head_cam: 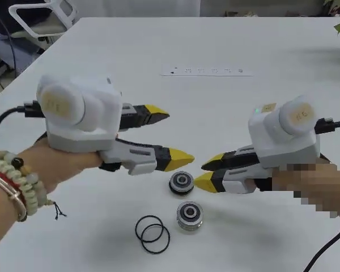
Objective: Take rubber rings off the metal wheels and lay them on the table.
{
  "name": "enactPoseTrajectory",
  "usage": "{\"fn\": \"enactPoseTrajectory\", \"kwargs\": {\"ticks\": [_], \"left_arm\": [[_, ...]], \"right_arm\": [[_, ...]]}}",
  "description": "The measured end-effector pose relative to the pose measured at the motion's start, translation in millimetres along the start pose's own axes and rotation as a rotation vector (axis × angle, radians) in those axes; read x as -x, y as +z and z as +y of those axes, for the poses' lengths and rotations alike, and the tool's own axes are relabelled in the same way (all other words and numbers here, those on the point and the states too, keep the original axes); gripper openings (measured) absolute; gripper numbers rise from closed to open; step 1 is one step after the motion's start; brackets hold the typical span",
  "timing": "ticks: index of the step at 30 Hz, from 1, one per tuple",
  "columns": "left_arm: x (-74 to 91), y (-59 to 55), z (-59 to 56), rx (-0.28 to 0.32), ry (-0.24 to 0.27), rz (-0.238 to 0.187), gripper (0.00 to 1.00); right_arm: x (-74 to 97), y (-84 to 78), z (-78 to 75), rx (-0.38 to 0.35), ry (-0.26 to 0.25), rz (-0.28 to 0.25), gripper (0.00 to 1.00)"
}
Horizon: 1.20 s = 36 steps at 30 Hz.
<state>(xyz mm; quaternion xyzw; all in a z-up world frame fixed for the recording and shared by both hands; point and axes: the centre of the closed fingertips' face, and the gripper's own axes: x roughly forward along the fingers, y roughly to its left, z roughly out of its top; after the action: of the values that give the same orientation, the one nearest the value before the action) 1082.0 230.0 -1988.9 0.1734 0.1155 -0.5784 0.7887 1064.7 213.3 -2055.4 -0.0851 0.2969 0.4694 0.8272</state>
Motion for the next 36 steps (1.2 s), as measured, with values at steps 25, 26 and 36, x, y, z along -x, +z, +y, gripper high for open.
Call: {"fn": "enactPoseTrajectory", "kwargs": {"ticks": [25, 26, 36], "left_arm": [[-23.4, -58.7, -21.7, -0.015, -0.063, 0.167, 0.15], [-23.8, -59.9, -22.3, -0.012, -0.066, 0.172, 0.14], [-25.4, -62.7, -21.7, 0.065, -0.053, 0.169, 0.08]], "right_arm": [[-15.5, -15.8, 15.2, 0.053, 0.052, 0.068, 0.27], [-16.1, -15.6, 15.7, 0.057, 0.051, 0.07, 0.28], [-18.7, -6.7, 11.3, 0.07, 0.01, 0.033, 0.28]]}}
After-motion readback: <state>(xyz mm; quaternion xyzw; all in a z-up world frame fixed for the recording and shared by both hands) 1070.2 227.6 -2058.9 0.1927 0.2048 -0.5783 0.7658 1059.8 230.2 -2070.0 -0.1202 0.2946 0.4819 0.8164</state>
